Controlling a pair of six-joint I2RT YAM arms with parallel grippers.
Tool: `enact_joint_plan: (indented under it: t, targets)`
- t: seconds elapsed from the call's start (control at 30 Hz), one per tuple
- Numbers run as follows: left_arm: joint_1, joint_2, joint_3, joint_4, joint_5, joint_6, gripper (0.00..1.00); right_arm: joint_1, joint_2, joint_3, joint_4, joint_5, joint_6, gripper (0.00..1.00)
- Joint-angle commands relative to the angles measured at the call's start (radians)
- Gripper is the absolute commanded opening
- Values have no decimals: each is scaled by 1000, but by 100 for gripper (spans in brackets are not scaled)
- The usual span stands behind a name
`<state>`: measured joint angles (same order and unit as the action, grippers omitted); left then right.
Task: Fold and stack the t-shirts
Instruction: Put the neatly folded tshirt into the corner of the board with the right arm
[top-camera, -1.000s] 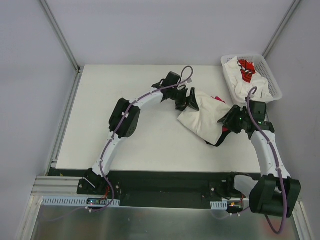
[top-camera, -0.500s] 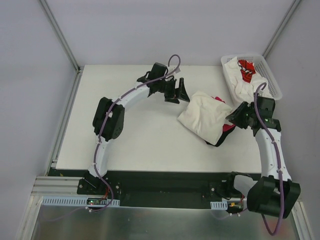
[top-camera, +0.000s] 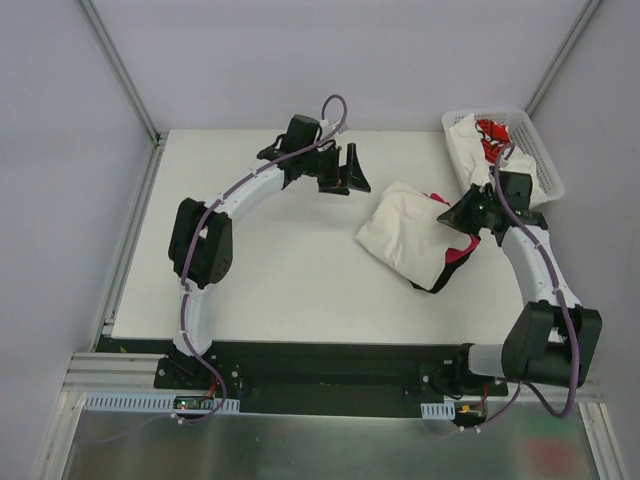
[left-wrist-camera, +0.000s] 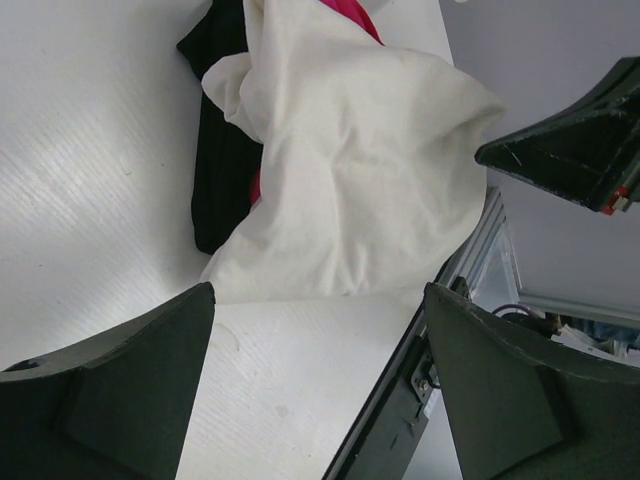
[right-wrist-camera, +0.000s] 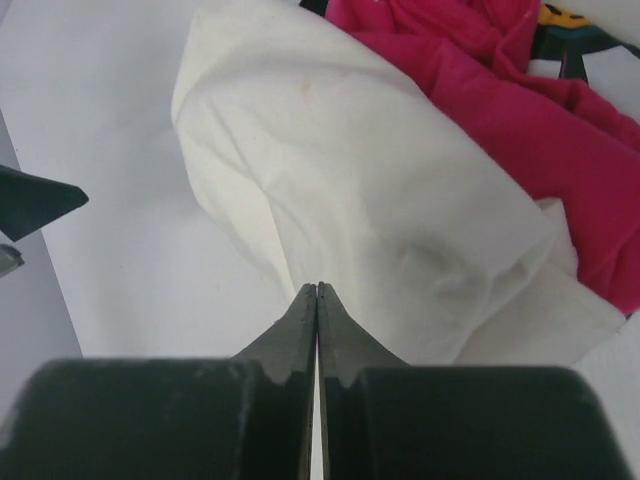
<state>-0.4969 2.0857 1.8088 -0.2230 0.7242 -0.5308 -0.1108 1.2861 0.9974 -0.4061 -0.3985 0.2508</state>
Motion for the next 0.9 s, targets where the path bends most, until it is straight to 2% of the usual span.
enact_joint_plan:
  t: [0.0, 0.27, 0.43, 0.53, 0.67, 0.87]
  targets:
    - [-2, -16, 9, 17, 4, 23, 84, 11, 120, 52, 81, -20, 16, 1]
    - [21, -70, -22, 17, 7, 18, 84, -16, 220, -143, 239, 35, 56, 1]
    - [32, -176, -77, 17, -18, 15, 84, -127, 191, -349, 378, -19, 137, 1]
    - [43, -234, -103, 17, -29, 18, 84, -188, 164, -404, 434, -31, 148, 1]
    - [52, -283, -131, 16, -29, 18, 84, -253, 186, -401, 440, -48, 127, 1]
    - [60, -328, -184, 17, -31, 29, 84, -270, 193, -385, 437, -33, 136, 1]
